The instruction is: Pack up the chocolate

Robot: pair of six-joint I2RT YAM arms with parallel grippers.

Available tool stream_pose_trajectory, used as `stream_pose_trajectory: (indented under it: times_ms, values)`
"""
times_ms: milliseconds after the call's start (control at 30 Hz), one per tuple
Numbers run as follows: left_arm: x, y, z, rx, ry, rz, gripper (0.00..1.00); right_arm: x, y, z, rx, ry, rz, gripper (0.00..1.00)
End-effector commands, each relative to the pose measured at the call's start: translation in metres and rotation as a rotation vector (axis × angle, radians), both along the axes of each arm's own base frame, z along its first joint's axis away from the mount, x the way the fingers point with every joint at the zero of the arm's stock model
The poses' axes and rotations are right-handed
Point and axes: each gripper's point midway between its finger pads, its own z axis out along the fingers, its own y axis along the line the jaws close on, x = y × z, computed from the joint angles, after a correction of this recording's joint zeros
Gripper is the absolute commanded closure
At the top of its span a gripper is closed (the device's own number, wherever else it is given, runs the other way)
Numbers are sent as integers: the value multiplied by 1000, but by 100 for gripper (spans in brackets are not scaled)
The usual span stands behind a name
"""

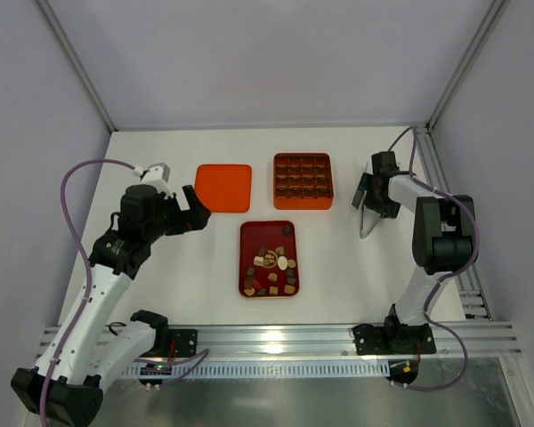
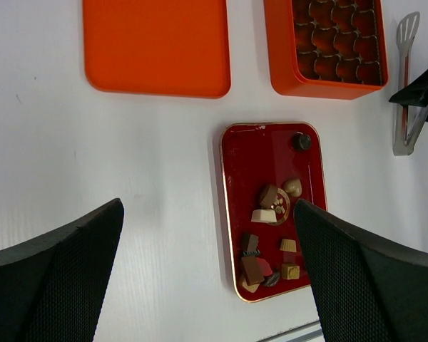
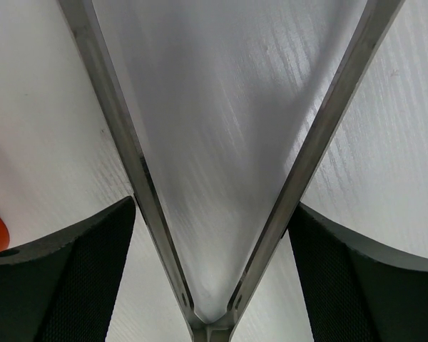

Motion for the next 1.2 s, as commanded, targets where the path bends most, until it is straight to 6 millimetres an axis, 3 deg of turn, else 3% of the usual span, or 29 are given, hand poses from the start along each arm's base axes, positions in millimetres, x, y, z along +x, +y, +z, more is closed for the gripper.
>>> stream_pose_trajectory:
  times_ms: [0, 267, 433, 767, 1167]
  values:
    - [3, -1, 7, -10, -17, 0, 0, 12, -1, 3, -2, -31, -7, 14]
    - [3, -2, 6, -9, -13, -3, 0, 13, 0, -2, 4, -21, -2, 27]
    - [3, 0, 5, -3, -16, 6, 0, 15, 5, 14, 12, -56, 21, 51]
    - [3, 1, 6, -1, -17, 11, 0, 1, 24, 81, 6, -190, 89, 51]
    - [3, 2, 5, 1, -14, 11, 0, -38, 55, 129, 73, -278, 181, 51]
